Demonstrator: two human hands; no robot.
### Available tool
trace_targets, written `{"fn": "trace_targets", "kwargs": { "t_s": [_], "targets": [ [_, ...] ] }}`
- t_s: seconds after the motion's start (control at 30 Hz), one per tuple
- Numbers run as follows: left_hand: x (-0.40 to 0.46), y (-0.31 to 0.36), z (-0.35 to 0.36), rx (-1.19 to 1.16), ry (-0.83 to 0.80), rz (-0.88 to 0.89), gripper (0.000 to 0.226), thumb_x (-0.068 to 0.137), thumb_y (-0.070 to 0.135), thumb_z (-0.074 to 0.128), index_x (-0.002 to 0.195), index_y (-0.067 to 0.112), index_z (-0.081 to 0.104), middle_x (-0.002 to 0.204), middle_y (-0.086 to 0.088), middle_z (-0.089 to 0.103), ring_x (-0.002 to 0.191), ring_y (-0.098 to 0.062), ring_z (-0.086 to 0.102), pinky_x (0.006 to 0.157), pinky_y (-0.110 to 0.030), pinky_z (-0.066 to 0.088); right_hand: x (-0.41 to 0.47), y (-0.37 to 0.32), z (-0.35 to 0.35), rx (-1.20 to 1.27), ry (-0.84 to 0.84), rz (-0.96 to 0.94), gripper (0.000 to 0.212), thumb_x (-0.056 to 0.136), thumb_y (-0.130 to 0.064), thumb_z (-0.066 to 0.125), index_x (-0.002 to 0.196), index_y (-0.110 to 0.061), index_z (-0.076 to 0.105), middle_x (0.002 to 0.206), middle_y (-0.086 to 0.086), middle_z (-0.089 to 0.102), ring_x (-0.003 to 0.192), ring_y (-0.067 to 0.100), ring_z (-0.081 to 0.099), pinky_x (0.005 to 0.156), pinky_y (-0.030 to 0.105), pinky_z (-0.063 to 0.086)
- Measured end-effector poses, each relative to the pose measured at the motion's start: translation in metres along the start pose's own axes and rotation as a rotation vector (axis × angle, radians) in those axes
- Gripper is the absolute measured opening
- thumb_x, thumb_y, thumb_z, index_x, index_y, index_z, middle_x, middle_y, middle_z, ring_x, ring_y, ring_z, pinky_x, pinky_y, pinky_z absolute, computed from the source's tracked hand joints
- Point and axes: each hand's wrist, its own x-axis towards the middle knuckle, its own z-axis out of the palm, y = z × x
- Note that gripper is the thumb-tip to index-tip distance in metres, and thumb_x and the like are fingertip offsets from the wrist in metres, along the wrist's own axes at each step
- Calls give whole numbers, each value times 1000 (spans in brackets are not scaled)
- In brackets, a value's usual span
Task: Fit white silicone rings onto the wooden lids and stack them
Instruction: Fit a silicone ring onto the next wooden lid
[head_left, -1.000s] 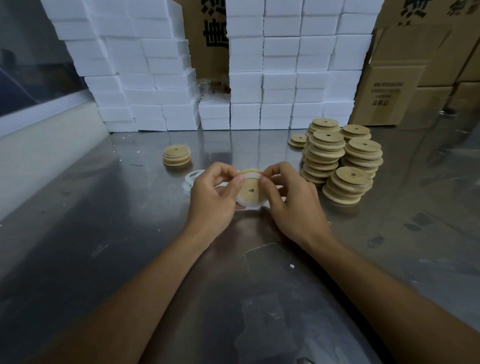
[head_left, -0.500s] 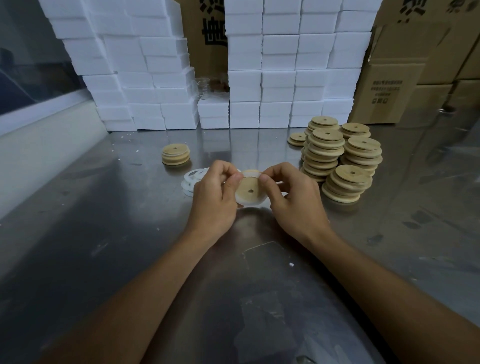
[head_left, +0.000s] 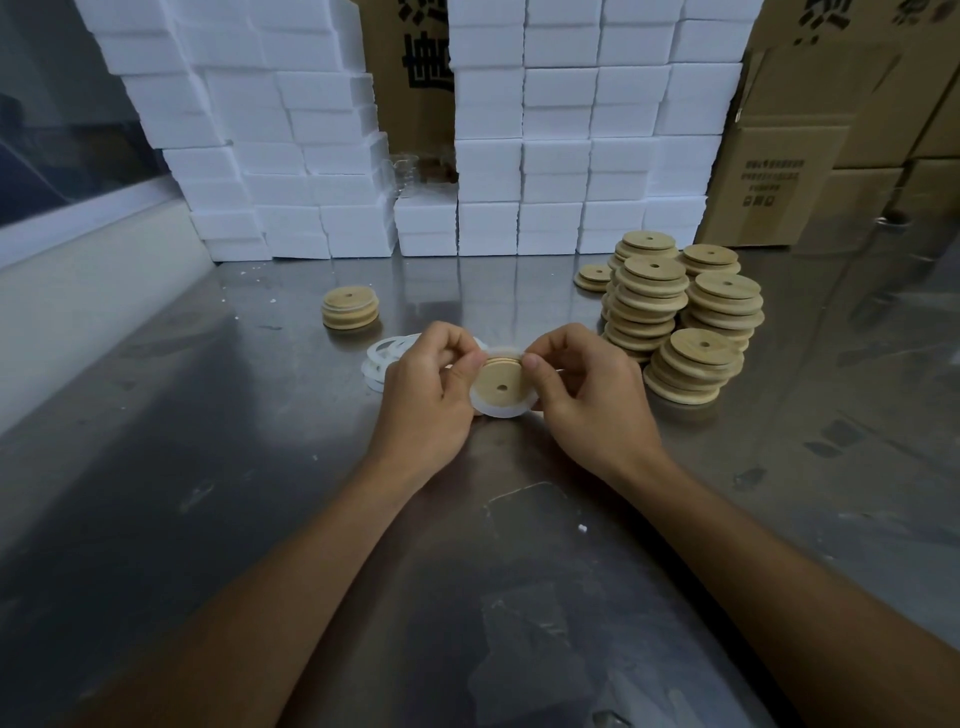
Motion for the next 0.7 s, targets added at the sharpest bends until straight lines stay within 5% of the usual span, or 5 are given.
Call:
{"fn": "trace_targets", "kwargs": {
  "t_s": [0.17,0.7],
  "targets": [
    [1,-2,-3,-89,-50,-47,19,96,14,59,83,27,55,93,-9,69,90,-29,69,77,-57,56,1,-1,-1,16,-19,45,10,92,-11,64,83,-15,64,79,-3,72,76,15,70,76,45,58],
    [2,-2,-10,-30,-128,-20,20,97,13,53,82,27,52,90,-9,67,88,-31,67,77,-58,55,3,3,-2,61,-61,76,16,89,-10,67,80,-22,65,77,-2,73,76,14,72,76,46,60]
  ]
}}
